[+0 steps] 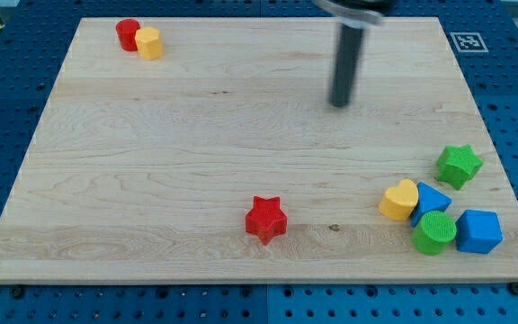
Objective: Move the blue cube along with the green circle to the red star
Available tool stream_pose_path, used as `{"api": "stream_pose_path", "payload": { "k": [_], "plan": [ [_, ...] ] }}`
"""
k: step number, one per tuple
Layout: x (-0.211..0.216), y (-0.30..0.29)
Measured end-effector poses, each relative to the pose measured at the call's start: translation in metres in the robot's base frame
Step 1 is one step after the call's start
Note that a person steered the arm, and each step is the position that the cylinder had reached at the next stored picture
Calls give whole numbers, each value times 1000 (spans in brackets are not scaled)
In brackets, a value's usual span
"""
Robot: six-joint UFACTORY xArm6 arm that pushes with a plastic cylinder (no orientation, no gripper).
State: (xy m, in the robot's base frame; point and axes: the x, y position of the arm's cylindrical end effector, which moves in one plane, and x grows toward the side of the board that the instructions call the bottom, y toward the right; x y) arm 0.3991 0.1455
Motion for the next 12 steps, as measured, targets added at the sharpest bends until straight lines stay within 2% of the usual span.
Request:
{"api": "stream_pose_path", "payload": {
  "k": [2,3,5,6,8,10,12],
  "plan": [
    [44,196],
    [63,200],
    [187,166],
    [190,164],
    [196,112],
    [194,108],
    [192,70]
  ]
}}
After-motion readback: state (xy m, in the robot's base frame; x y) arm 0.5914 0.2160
